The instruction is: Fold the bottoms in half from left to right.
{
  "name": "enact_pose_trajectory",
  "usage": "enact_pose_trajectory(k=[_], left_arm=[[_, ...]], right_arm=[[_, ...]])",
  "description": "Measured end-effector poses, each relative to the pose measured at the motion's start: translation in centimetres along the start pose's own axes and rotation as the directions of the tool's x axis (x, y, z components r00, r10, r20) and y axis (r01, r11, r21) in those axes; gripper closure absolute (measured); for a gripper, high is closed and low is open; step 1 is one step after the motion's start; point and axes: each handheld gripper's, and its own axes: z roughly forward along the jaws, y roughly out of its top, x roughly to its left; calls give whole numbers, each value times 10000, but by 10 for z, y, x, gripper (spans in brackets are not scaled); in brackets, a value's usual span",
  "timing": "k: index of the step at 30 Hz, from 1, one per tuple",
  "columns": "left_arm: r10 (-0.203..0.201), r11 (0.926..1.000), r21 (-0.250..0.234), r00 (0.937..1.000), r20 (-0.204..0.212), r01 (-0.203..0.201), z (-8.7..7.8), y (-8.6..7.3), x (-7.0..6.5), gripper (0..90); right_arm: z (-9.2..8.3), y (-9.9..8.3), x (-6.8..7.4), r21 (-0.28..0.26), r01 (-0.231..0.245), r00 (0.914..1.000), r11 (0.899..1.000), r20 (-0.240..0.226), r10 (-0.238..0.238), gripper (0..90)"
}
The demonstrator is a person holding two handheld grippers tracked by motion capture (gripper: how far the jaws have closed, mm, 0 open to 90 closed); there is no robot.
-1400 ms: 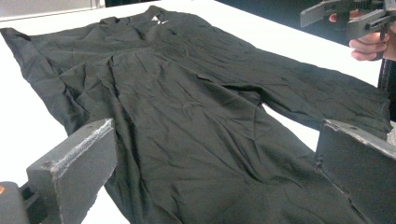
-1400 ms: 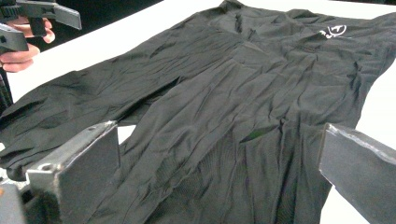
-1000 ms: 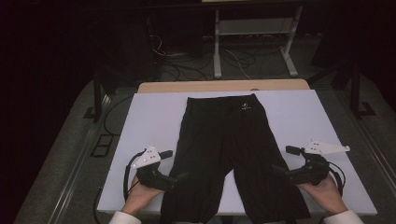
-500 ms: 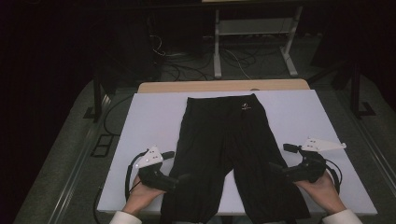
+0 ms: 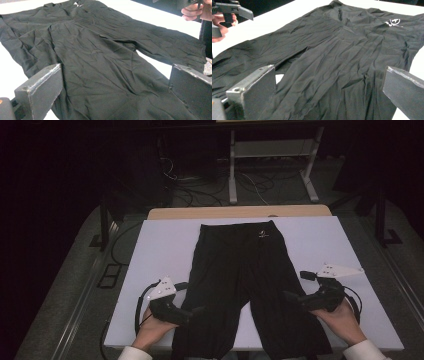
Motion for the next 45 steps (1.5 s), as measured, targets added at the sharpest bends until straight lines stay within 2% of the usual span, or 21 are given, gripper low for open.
enact_pose_trajectory(k=[7,14,26,33,35,45], left_arm=[[-60,10000,-24,10000,-17,60,0,0,0,0],[-93,9999,-43,9999,-40,92,0,0,0,0],[-110,9999,-33,9999,-50,110,0,-1,1,0],[-112,9999,-36,9999,-57,112,-1,0,1,0],[-109,9999,-37,9999,-50,109,-1,-1,1,0],[-117,9999,-60,9999,-36,116,-1,-1,1,0]], right_arm=[[1,8,1,-46,57,10000,10000,-64,-58,0],[-1,23,0,-141,191,9997,9997,-144,-193,0],[2,51,-10,-55,320,9991,9995,-280,-322,0],[8,62,-14,53,377,9989,9993,-297,-375,0],[13,66,-16,218,401,9988,9990,-305,-394,0],[29,83,-18,365,579,9978,9977,-338,-567,0]])
